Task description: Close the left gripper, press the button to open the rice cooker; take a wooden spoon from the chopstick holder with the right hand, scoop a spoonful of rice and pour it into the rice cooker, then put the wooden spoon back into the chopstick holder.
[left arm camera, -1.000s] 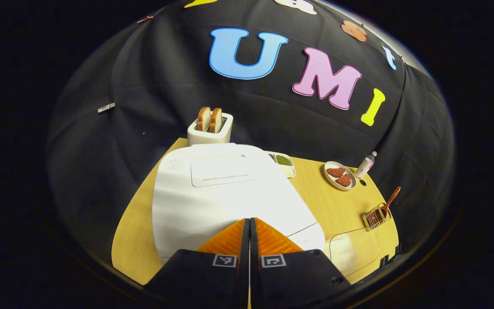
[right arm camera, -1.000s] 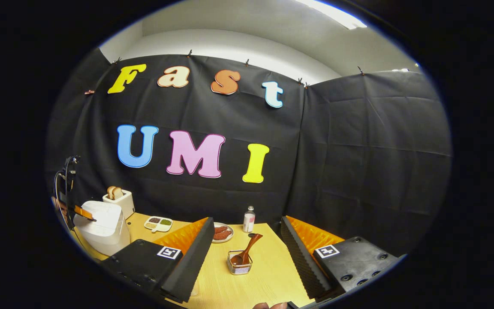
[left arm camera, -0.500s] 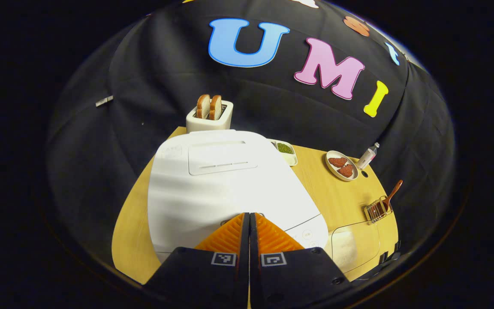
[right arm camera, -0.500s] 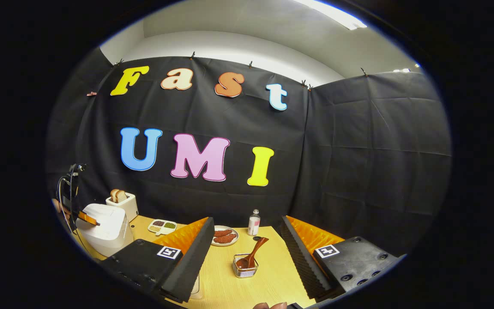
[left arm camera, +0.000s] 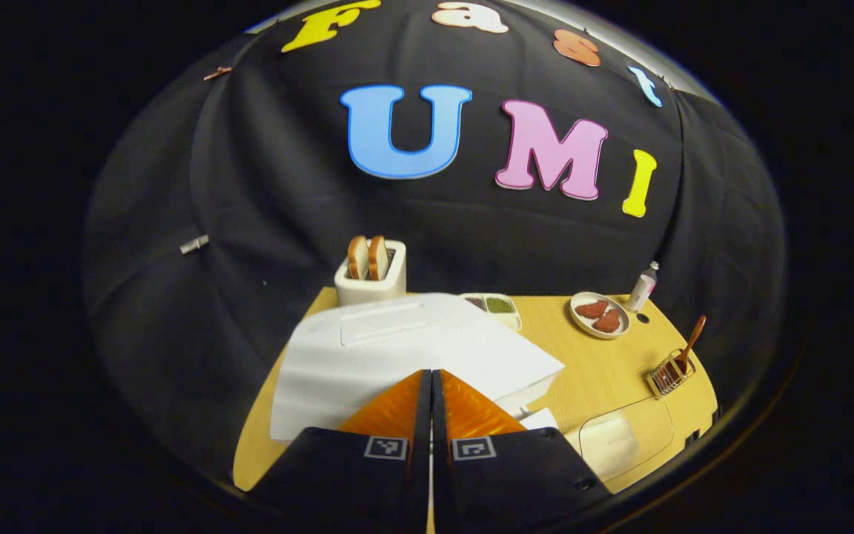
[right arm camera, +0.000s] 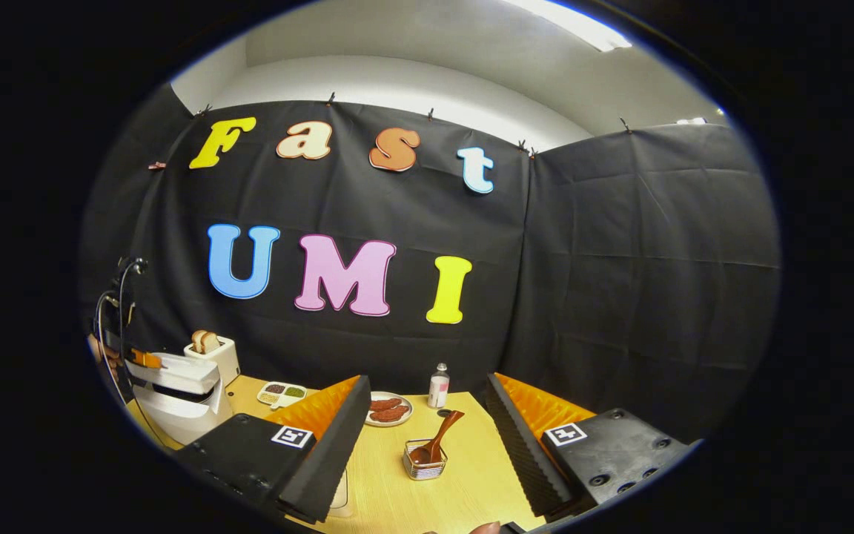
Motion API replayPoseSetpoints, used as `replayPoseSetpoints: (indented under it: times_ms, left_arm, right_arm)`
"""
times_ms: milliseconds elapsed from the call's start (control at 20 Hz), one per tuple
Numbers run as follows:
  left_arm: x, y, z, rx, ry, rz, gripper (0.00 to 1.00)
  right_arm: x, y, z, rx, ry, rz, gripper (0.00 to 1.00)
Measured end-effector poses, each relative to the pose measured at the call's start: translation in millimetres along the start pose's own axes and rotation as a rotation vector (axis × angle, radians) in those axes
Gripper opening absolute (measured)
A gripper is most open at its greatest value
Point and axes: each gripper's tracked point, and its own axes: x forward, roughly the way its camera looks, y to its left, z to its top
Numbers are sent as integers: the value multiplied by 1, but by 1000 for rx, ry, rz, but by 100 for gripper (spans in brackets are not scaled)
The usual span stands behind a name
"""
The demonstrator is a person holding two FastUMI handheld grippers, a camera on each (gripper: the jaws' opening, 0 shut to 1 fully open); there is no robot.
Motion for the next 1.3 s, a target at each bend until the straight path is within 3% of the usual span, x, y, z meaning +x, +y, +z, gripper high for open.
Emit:
replayPoseSetpoints:
  times_ms: [150, 200, 350, 400, 800, 1300]
  left_arm:
    - [-8, 8, 37, 104, -119, 81, 14]
    - [-16, 8, 48, 122, -155, 95, 38]
    - [-38, -7, 58, 109, -206, 92, 79]
    - [-38, -9, 60, 92, -214, 99, 98]
    - [-94, -51, 42, -12, -249, 112, 97]
    - [-133, -115, 11, -80, -232, 162, 97]
  right_arm:
    - [5, -4, -1, 2, 3, 5, 97]
    - [8, -5, -2, 4, 4, 13, 97]
    - [19, -12, -6, 4, 12, 33, 97]
    - [23, -14, -10, 8, 18, 44, 97]
    - [73, -31, -65, 38, 113, 163, 98]
    - [155, -52, -193, 100, 331, 285, 98]
